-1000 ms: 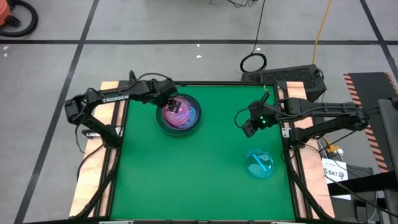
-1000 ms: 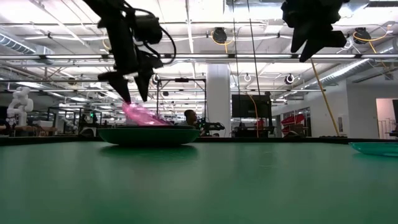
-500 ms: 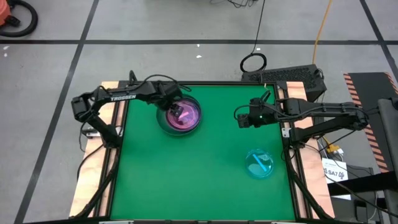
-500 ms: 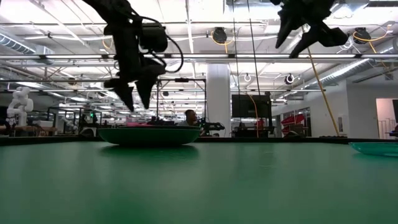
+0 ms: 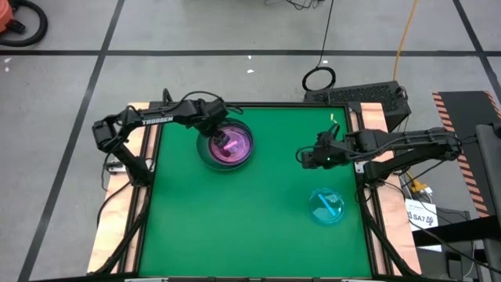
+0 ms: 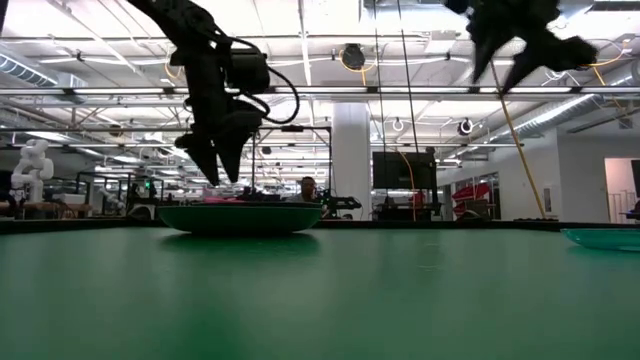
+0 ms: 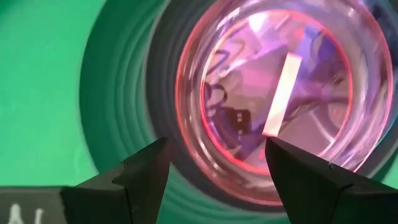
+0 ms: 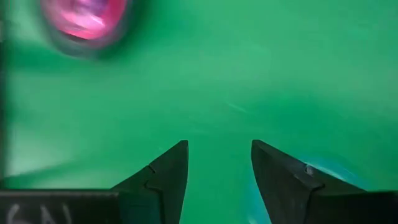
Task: Stack plastic plates
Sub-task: Stack the pink plate on the blue plate, then stack the blue plate on the pink plate
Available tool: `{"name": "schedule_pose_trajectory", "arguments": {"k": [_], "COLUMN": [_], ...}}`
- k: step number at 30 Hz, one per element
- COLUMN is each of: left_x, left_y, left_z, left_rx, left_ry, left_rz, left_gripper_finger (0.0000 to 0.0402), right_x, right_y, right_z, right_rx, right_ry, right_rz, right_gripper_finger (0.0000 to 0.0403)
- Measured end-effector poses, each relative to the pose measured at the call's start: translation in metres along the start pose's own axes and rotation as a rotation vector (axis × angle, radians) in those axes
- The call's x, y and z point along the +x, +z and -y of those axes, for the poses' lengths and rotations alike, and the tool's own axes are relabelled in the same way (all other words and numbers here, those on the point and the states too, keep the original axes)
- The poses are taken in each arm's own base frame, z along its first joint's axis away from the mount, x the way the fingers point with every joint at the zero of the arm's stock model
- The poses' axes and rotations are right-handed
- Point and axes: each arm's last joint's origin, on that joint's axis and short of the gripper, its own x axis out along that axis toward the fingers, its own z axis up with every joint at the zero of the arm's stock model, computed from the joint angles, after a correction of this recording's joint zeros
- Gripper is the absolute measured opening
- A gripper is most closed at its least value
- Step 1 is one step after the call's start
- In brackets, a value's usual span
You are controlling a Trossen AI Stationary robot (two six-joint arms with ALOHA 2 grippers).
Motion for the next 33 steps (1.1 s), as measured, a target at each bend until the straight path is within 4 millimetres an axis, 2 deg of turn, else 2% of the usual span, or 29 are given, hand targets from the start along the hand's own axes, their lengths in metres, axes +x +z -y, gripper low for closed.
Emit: {"name": "schedule_pose_trajectory", "arguments": {"k": [7, 12, 24, 29, 33], "left_x": [0.021, 0.030, 0.029, 0.027, 0.015], "left_y": [0.004, 0.005, 0.010, 0.012, 0.020], "left_z": [0.002, 0.005, 0.009, 0.011, 0.018], "left_rx": [0.018, 0.025, -0.061, -0.068, -0.046], "left_ry": [-0.005, -0.009, -0.033, -0.074, -0.122], "left_rz": [-0.047, -0.054, 0.000, 0.003, 0.015], "left_gripper_finger": [0.0266, 0.0266, 0.0266, 0.0266, 0.0266], "right_x": [0.000, 0.005, 0.018, 0.017, 0.026], "right_y": [-0.015, -0.025, -0.042, -0.049, -0.055], "right_z": [0.024, 0.025, 0.020, 0.029, 0.042], "right_rx": [-0.021, -0.038, -0.090, -0.122, -0.119], "right_ry": [-0.254, -0.283, -0.311, -0.426, -0.505], "right_rz": [-0.109, -0.140, -0.160, -0.214, -0.258], "right_gripper_finger": [0.0169, 0.0169, 0.0169, 0.0169, 0.0169]}}
